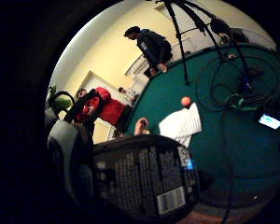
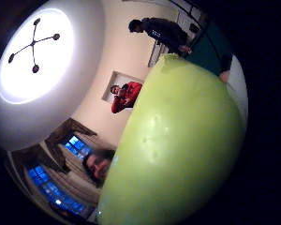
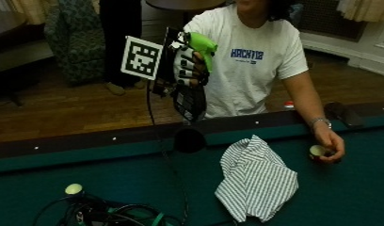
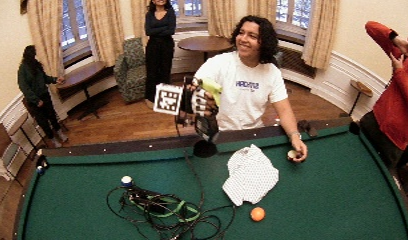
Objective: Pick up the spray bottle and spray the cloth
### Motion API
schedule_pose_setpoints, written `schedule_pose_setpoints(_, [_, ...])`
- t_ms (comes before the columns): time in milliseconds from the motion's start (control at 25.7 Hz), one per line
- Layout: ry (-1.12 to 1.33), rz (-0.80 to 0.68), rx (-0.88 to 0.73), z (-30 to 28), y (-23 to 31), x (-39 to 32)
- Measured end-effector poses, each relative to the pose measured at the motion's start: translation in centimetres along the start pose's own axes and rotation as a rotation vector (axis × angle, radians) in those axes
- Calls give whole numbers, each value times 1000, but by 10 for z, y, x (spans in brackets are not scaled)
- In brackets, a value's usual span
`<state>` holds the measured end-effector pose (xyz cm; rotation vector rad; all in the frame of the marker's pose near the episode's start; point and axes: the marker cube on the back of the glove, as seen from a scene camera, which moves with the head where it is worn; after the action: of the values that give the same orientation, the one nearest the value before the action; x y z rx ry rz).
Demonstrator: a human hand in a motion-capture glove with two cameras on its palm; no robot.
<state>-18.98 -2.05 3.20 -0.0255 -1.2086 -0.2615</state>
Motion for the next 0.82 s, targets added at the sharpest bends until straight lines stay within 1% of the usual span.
schedule_pose_setpoints(155, [129,78,-121,2,-8,-10])
schedule_pose_setpoints(272, [274,226,-218,16,-23,-8])
schedule_pose_setpoints(427, [439,457,-432,43,-33,10])
schedule_pose_setpoints(544, [483,591,-576,67,-35,27])
schedule_pose_setpoints(816, [546,867,-833,140,-29,70])
